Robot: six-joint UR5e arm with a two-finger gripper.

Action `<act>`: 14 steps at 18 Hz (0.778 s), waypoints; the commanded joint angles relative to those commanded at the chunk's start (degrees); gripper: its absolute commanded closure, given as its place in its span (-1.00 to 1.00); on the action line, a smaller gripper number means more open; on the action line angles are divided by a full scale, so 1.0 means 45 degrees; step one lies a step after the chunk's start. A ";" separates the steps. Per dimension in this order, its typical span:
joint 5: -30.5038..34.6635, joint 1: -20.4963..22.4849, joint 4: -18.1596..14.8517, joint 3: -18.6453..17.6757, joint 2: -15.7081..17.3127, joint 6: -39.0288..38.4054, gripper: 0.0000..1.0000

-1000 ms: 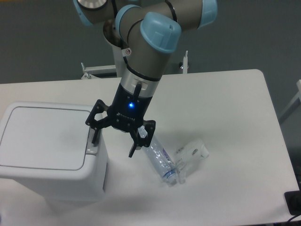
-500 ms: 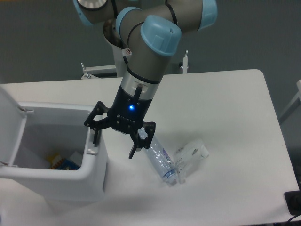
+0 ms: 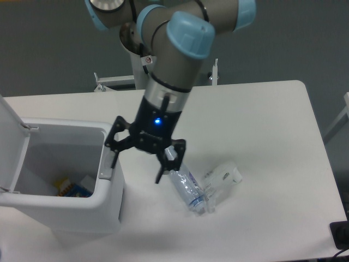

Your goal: Open the trash can

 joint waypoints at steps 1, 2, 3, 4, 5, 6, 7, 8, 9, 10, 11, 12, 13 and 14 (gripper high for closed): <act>0.0000 0.0273 0.0116 0.0058 -0.0058 0.0079 -1.00; 0.0000 0.0469 0.0137 0.0078 -0.0098 0.0195 -1.00; 0.0000 0.0703 0.0117 0.0117 -0.0214 0.0506 -1.00; 0.0000 0.0821 0.0098 0.0156 -0.0273 0.0857 -1.00; 0.0020 0.0861 0.0098 0.0157 -0.0429 0.1189 -1.00; 0.0116 0.1035 0.0136 0.0157 -0.0585 0.1463 -1.00; 0.0311 0.1192 0.0117 0.0137 -0.0664 0.1833 -1.00; 0.0951 0.1232 0.0117 0.0176 -0.0877 0.2436 -1.00; 0.1673 0.1271 0.0117 0.0157 -0.0976 0.2887 -1.00; 0.2879 0.1465 0.0059 0.0176 -0.1209 0.3588 -1.00; 0.3219 0.1738 -0.0038 0.0254 -0.1366 0.4291 -1.00; 0.3261 0.2069 -0.0174 0.0370 -0.1638 0.5419 -1.00; 0.3378 0.2188 -0.0176 0.0352 -0.1757 0.5914 -1.00; 0.3418 0.2538 -0.0195 0.0391 -0.1952 0.6248 -1.00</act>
